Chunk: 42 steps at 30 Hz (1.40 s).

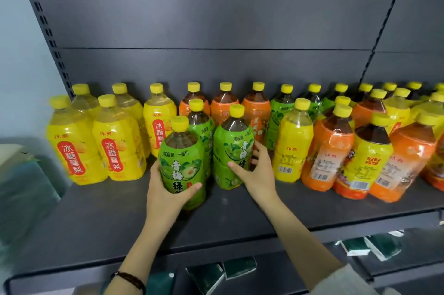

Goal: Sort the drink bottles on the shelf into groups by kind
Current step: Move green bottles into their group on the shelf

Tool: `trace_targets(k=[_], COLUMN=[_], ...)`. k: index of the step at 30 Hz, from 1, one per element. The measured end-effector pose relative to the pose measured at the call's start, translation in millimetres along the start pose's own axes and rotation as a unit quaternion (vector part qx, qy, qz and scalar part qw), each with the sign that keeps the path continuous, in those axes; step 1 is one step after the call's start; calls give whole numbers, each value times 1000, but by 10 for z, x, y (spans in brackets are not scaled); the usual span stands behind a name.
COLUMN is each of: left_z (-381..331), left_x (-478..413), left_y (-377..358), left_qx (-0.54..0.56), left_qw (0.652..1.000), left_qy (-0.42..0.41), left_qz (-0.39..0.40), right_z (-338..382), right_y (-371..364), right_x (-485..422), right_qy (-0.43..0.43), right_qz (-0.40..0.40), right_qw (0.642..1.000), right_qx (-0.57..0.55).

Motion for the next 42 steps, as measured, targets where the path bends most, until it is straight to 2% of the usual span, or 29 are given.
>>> trace_targets(k=[3, 6, 9, 12, 21, 25, 28, 33, 42], left_z=[27, 41, 8, -26, -70, -88, -93, -89, -61], left_x=[21, 34, 79, 145, 266, 284, 303, 325, 422], left_y=[-11, -59, -148, -261, -460, -458, -463, -427, -313], left_qx=[-1, -3, 2, 15, 13, 10, 9, 6, 10], left_qw=[1000, 1000, 1000, 1000, 1000, 999, 999, 998, 997], left_qy=[1, 5, 6, 10, 20, 21, 25, 25, 23], left_qz=[2, 8, 14, 15, -16, -29, -38, -54, -67], right_z=[-98, -267, -427, -573, -757, -827, -849, -813, -615], right_y=[79, 513, 1089, 1472, 1602, 1648, 1741, 1614, 931], right_x=[46, 179, 345, 372, 24, -270, -449, -509, -652], right_qy=[-18, -26, -21, -45, -46, -55, -69, -38, -17], right_qz=[-5, -118, -256, -302, -218, -145, -135, -120, -38], right_qw=[997, 986, 963, 952, 974, 981, 984, 990, 999], right_qx=[-69, -112, -87, -24, -31, -115, -95, -57, -31])
Point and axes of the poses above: each hand's wrist, its own x-axis away from the middle knuckle, its own y-axis out of the back of the hand, z = x × y, the point moved 9 cm from there along -x, towards the middle knuckle, and after that the axes turned 4 degrees about -x, right-handed, at the moved point
